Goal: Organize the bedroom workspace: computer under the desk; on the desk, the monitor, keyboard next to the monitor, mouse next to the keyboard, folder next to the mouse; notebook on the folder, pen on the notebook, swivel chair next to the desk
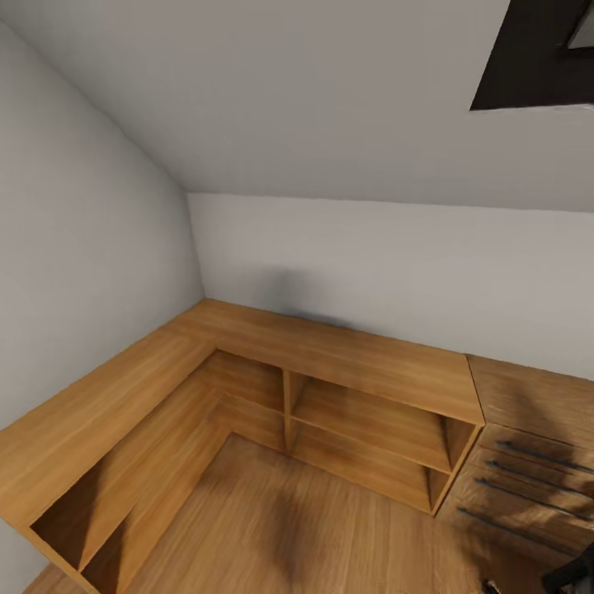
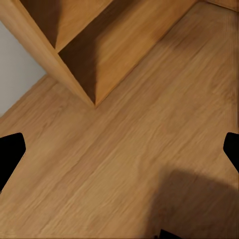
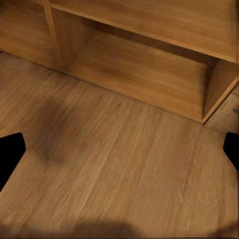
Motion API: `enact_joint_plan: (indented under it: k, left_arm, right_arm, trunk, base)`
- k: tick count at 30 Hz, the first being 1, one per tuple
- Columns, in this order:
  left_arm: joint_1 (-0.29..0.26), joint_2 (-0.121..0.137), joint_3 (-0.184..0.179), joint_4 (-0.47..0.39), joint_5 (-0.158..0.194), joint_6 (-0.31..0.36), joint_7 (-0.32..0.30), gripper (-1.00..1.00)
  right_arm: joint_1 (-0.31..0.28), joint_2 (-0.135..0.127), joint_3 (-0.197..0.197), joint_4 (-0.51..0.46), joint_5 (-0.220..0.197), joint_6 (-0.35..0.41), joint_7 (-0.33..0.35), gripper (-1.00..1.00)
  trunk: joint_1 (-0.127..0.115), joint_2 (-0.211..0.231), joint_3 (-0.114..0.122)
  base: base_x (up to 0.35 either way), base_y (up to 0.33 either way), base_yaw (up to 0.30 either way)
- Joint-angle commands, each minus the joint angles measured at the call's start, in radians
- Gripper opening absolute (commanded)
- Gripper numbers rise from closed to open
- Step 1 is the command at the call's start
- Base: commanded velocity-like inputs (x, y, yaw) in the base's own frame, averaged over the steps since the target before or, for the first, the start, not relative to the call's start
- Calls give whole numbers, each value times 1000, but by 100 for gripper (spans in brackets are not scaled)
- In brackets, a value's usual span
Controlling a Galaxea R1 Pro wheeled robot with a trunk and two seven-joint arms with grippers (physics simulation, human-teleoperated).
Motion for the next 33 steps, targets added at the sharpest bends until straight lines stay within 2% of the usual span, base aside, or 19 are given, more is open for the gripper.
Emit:
enact_joint_plan:
  k: [1, 17, 33]
  left_arm:
    - [0, 0, -9, 0, 0, -1, 10, 100]
    - [0, 0, -9, 0, 0, -1, 9, 100]
    - [0, 0, -9, 0, 0, 0, 9, 100]
  right_arm:
    - [-1, 1, 9, 2, -4, -3, -5, 100]
    - [-1, 0, 9, 2, -4, -3, -5, 100]
    - [-1, 0, 9, 2, -4, -3, -6, 100]
  trunk:
    - [0, -1, -1]
    - [0, -1, -2]
    - [0, -1, -2]
  base:
    - [1, 63, -268]
    - [7, 38, -277]
    - [231, 244, -280]
